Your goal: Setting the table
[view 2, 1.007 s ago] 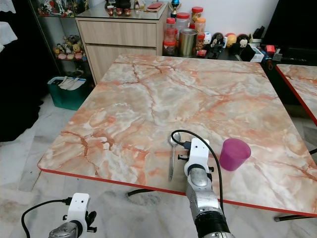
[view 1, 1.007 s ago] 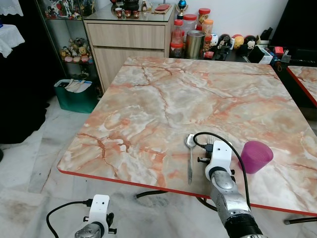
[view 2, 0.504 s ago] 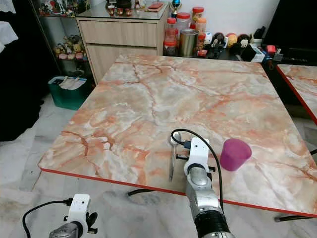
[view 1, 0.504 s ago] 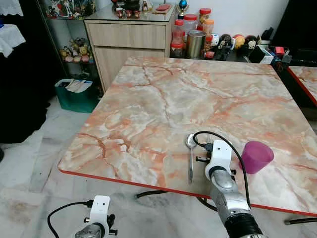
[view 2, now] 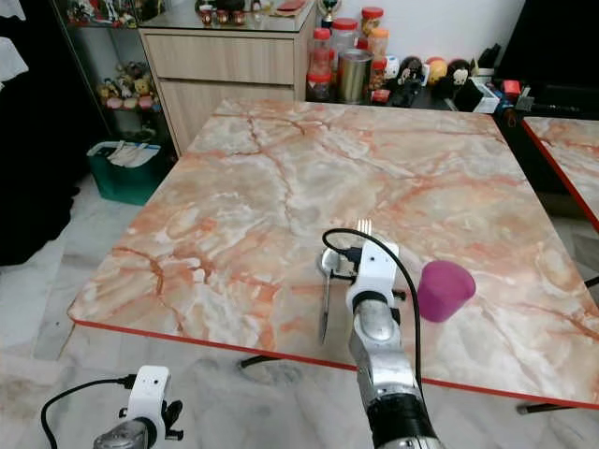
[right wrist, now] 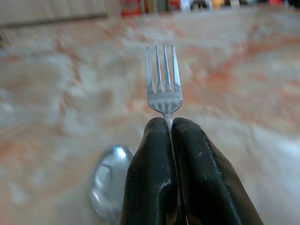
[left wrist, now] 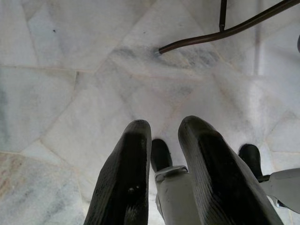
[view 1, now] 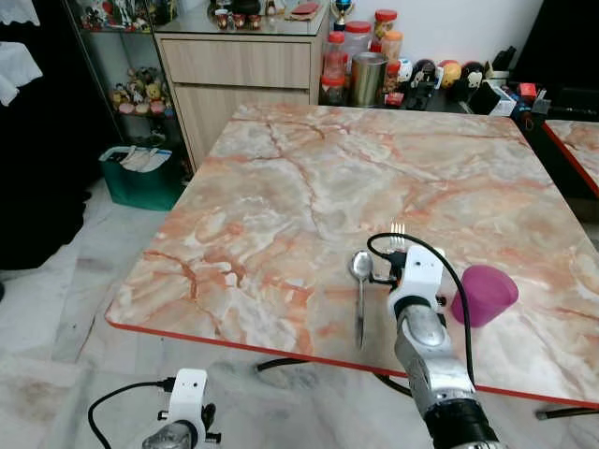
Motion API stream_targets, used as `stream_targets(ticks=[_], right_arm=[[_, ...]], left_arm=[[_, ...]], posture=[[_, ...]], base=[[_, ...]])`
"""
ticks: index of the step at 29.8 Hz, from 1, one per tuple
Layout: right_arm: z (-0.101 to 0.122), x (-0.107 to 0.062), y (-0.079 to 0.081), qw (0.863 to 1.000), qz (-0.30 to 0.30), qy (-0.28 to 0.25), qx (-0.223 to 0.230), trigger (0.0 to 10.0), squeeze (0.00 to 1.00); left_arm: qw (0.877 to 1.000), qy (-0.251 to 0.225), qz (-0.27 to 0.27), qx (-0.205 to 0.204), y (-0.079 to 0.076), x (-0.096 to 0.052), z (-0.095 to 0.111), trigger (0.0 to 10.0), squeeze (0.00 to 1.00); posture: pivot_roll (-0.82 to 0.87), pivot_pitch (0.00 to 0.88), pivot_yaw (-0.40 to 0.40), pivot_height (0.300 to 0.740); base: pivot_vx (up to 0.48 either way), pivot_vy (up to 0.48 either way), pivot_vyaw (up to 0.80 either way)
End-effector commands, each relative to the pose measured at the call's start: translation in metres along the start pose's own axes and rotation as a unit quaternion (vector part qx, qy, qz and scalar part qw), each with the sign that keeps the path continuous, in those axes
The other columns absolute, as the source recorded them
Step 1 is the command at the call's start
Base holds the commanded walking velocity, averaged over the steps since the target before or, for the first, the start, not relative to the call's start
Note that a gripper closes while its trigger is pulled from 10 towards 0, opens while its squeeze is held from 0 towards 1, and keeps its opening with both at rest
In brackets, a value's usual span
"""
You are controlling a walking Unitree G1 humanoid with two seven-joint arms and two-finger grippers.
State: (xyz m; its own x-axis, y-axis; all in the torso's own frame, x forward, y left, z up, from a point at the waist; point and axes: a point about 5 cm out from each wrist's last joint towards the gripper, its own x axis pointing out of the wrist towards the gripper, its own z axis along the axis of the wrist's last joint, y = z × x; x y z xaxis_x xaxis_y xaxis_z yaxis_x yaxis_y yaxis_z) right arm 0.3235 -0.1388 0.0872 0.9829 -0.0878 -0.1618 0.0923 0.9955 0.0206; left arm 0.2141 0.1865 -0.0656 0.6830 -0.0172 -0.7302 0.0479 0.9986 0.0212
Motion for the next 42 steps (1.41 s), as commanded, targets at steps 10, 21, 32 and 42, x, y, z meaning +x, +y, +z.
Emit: stream_targets(ticks=[10,21,32,42], right_arm=[[0.070,0.001,0.022,0.990,0.053,-0.132,-0.005,10.0,0.00],[0.085,-0.002,0.021,0.985,0.062,-0.160,-0.021,10.0,0.00],[0.106,-0.005,0.017,0.976,0.062,-0.206,-0.022,10.0,0.00],[0.112,-0.006,0.016,0.975,0.062,-0.214,-0.018,10.0,0.00]], left_arm=[[1.000,0.007,0.023,0.001,0.008,-0.003,-0.007,10.0,0.00],[1.000,0.004,0.028,-0.003,0.010,-0.002,-0.005,10.0,0.00],[0.999,0.005,0.030,-0.012,0.009,-0.003,-0.008,10.0,0.00],[0.999,0.005,0.030,-0.014,0.009,-0.003,-0.009,10.0,0.00]], posture=[[0.01,0.000,-0.005,0.740],[0.02,0.000,-0.009,0.740],[0.02,0.000,-0.012,0.740],[0.02,0.000,-0.015,0.740]], base=[[0.000,-0.061,0.00],[0.000,-0.318,0.00],[0.000,-0.448,0.00],[0.000,-0.468,0.00]])
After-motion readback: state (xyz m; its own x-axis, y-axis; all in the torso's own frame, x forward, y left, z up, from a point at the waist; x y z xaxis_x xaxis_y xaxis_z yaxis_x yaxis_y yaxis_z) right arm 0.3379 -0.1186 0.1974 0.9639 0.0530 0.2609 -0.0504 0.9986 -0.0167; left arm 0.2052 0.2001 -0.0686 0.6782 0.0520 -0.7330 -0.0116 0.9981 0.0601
